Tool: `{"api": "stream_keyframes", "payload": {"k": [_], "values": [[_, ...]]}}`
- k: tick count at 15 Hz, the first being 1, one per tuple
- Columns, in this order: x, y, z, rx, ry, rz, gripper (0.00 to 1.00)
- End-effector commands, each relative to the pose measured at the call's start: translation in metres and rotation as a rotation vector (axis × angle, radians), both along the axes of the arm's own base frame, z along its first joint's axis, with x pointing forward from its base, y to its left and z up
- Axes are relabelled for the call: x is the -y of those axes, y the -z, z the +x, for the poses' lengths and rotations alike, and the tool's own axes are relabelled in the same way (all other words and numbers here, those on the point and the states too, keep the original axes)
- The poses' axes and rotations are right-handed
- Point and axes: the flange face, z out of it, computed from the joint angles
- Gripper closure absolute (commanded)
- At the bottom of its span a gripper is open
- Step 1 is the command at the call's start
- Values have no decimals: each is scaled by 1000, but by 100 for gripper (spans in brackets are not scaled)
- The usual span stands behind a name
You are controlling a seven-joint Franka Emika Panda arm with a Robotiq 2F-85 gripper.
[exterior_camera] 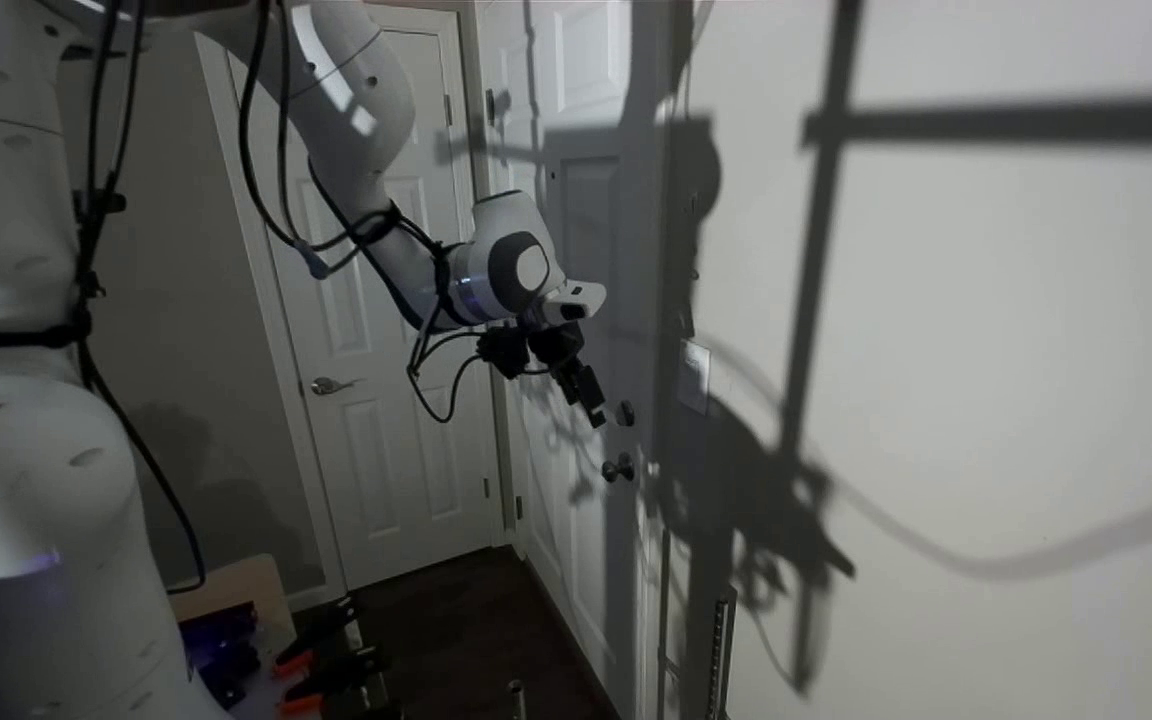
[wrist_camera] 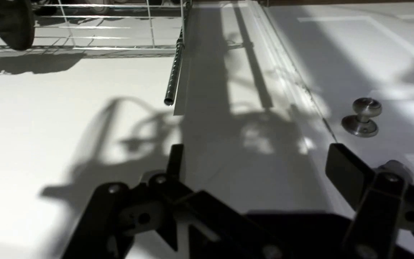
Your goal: Flip the switch on the wall
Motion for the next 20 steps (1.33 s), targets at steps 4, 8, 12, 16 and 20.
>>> {"api": "stream_keyframes", "payload": {"k": [4,8,12,16,20], "values": [[-2,2,7,40,43,-34,1],[-2,2,7,40,44,-35,1],[-2,2,7,40,43,-34,1],[0,6,13,72,53,-36,0],[6,15,33,134,78,-56,33]]}}
